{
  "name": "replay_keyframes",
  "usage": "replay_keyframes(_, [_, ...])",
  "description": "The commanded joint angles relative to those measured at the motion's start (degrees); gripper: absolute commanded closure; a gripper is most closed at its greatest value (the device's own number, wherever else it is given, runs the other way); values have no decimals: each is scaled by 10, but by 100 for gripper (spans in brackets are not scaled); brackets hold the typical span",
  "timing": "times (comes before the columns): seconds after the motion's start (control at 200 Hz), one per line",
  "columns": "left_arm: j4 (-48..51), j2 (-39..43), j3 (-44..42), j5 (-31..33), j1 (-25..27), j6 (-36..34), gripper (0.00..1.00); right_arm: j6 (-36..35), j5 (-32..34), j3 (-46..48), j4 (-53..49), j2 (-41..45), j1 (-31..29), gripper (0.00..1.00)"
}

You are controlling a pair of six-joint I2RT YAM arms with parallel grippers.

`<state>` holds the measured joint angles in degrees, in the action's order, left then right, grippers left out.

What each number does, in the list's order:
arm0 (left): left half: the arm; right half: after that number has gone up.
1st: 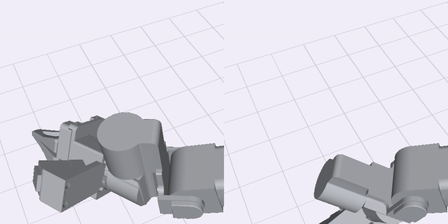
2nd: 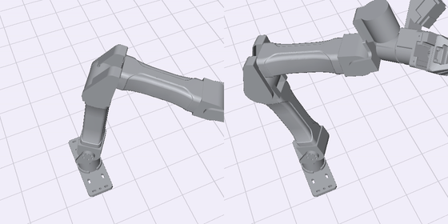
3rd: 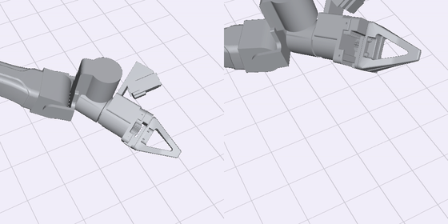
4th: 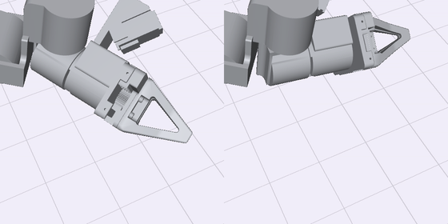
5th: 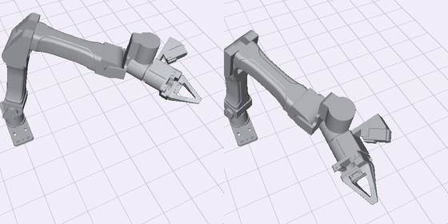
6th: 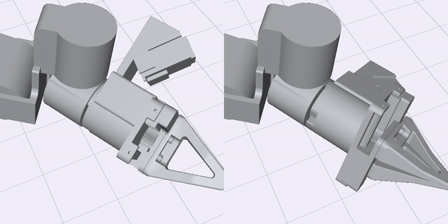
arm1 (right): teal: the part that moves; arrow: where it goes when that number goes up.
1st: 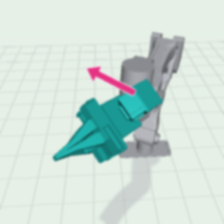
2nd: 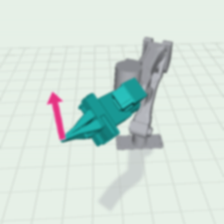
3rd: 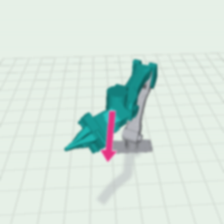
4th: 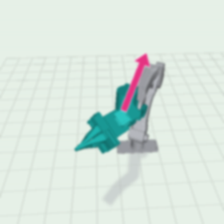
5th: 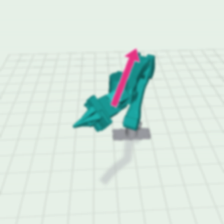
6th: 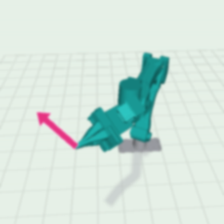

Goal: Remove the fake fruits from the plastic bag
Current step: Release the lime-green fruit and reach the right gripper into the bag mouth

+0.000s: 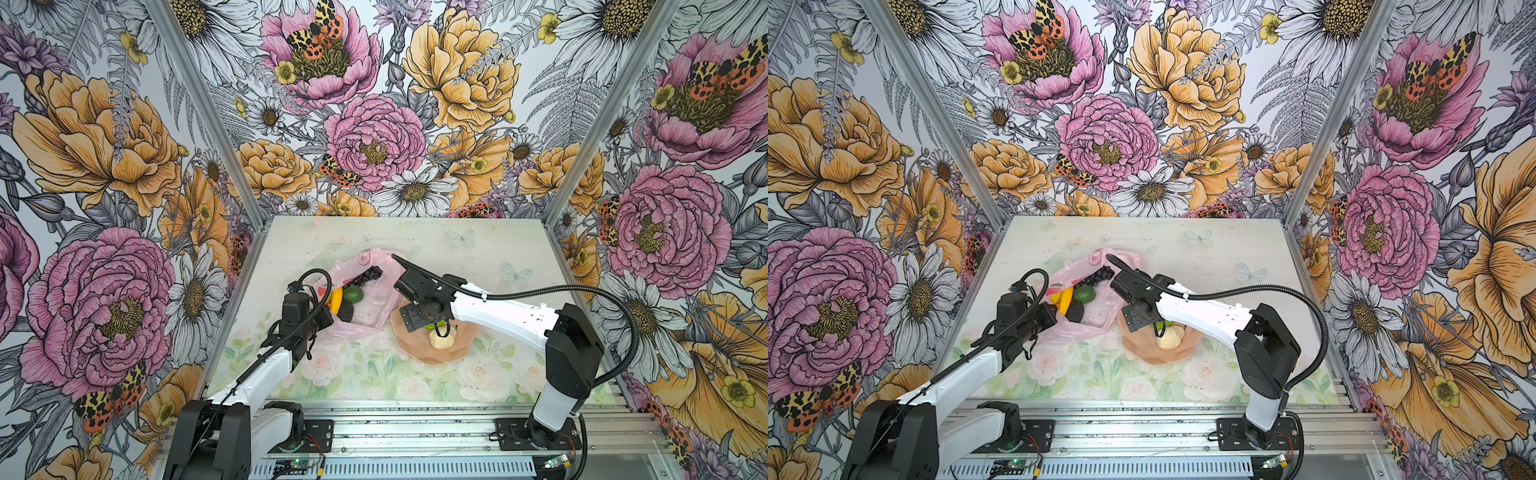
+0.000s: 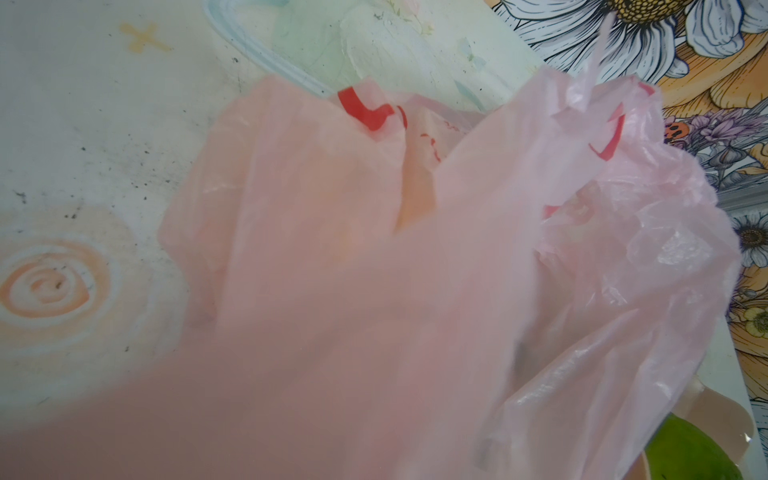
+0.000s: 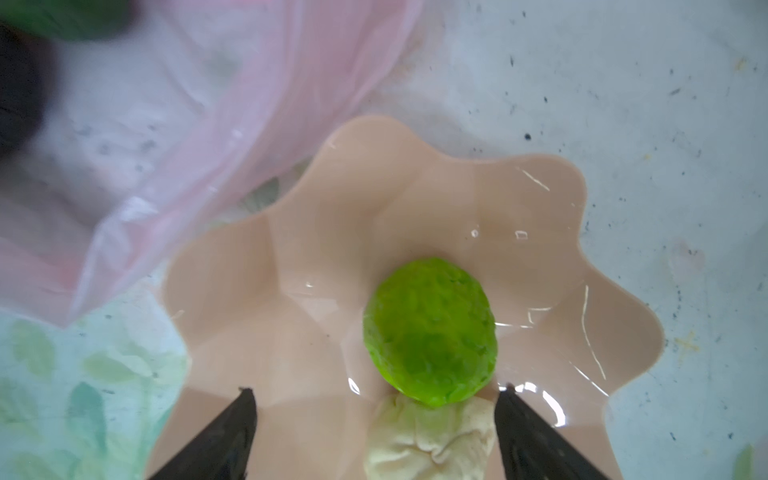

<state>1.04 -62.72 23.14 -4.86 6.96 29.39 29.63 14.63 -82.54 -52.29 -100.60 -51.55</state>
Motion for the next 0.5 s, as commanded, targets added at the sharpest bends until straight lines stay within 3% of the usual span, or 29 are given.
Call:
replay_keyframes(0.0, [-1,-1,9,3,6,-8,83,16,-1,-63,56,-7,-26,12])
replay_keyframes(0.495, [-3,8,4,12,3,-10,83,46,-125,-217,169,-201,-13,15])
